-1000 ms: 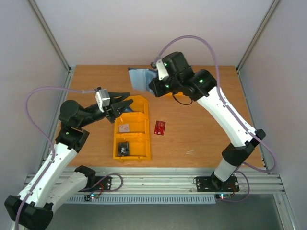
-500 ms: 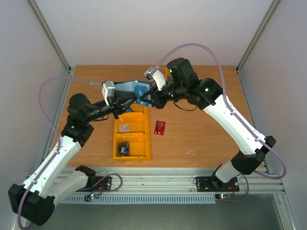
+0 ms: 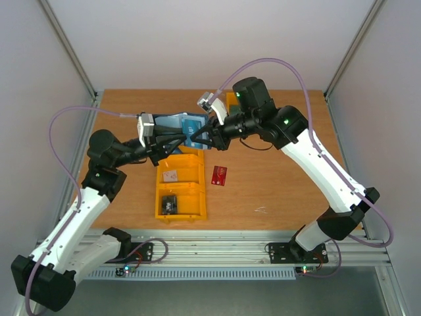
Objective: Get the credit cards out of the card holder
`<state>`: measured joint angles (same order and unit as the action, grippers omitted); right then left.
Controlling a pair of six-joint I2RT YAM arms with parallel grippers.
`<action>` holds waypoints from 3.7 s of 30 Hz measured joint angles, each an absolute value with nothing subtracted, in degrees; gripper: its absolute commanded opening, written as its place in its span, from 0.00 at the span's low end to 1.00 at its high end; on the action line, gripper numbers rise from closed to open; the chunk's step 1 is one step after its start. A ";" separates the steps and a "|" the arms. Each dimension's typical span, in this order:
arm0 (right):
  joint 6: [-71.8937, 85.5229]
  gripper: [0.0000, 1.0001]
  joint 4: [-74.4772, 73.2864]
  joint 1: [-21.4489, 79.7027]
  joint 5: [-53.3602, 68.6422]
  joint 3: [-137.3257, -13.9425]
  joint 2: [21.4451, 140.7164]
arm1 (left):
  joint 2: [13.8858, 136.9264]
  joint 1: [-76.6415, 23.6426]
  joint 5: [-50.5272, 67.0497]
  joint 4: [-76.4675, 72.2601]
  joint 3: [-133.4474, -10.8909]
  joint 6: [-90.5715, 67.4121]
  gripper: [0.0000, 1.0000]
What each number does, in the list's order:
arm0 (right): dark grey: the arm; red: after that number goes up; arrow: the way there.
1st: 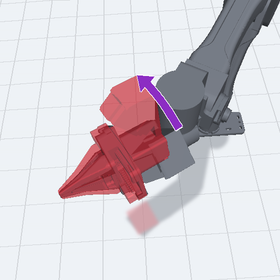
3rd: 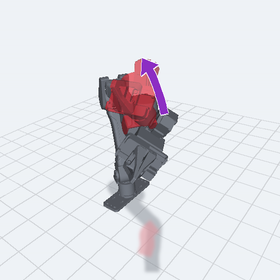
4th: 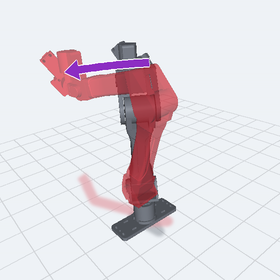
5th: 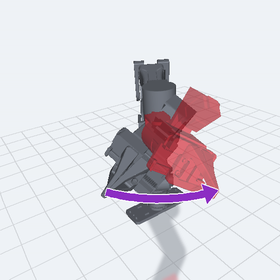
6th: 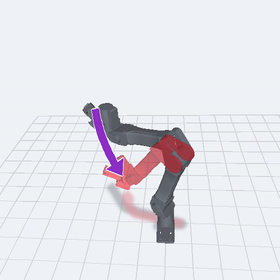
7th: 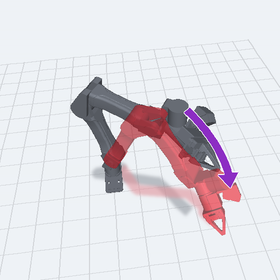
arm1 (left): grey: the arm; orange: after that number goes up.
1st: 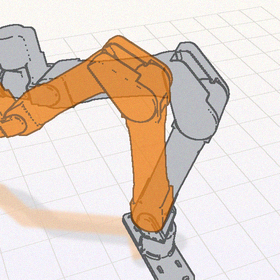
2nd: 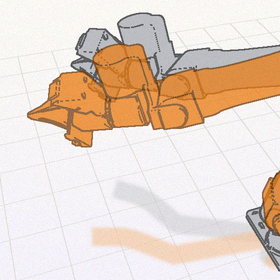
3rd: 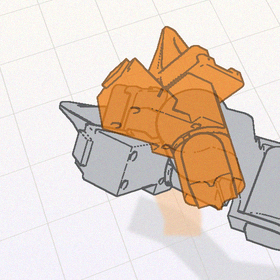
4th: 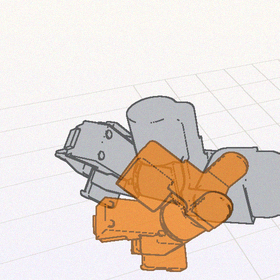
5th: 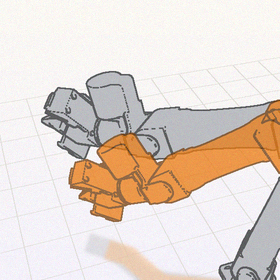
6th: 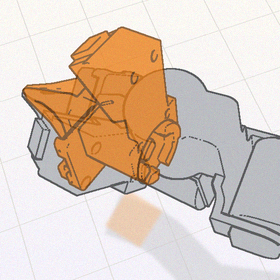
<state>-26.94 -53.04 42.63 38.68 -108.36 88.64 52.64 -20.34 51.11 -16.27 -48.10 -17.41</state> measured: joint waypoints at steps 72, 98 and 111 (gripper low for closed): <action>-22.39 0.13 -40.27 34.20 56.29 -102.10 91.18 | 54.30 -15.11 54.48 -22.46 -46.81 -28.08 0.00; -24.53 0.01 -44.42 31.86 58.24 -100.84 89.19 | 54.02 -13.89 56.75 -22.50 -46.37 -28.49 0.02; -24.56 0.01 -44.45 31.86 59.02 -100.84 89.19 | 53.93 -13.87 55.88 -22.50 -46.37 -29.26 0.11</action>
